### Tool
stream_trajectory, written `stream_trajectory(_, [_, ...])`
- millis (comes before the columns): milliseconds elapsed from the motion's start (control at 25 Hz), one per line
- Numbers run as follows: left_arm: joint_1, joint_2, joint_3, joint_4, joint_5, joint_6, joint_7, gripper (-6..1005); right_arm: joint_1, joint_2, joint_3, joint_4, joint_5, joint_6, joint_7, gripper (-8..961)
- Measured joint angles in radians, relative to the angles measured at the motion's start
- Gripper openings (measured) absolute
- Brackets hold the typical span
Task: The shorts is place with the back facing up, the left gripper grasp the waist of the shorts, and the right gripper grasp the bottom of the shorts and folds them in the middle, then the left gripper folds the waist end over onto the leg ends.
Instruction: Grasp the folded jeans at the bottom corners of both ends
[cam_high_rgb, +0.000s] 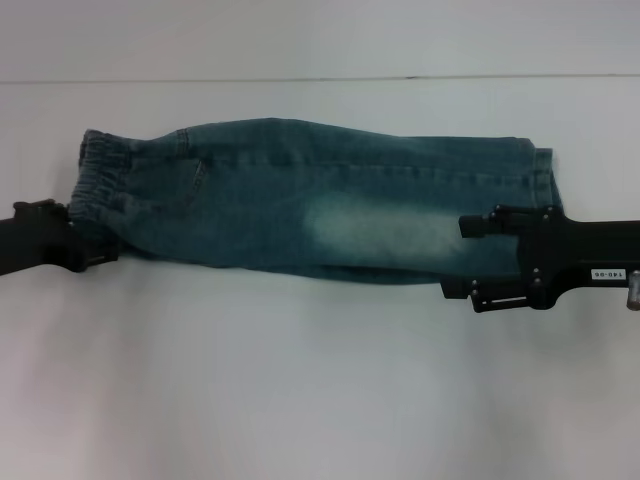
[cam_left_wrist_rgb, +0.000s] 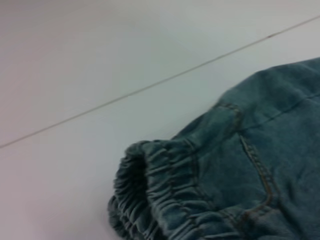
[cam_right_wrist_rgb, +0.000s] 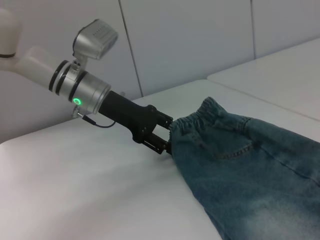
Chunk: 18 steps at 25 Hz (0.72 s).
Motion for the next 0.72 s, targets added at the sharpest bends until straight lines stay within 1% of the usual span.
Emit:
stream_trajectory(160, [-0.001,-0.001,0.021,0.001,0.002,0.001,0.000,778,0.001,0.000,0.000,0.008,0.000,0.002,0.000,934])
stream_trajectory(560, [-0.005,-0.001,0.028,0.003,0.008,0.003,-0.006,336,-0.002,0.000,0.008,0.009,0.002,0.003,-0.001,928])
stream_trajectory(720, [-0.005,0.000,0.032,0.005,0.008,0.004,-0.009,243,-0.001,0.000,0.008,0.009,0.005,0.007,-0.001,928])
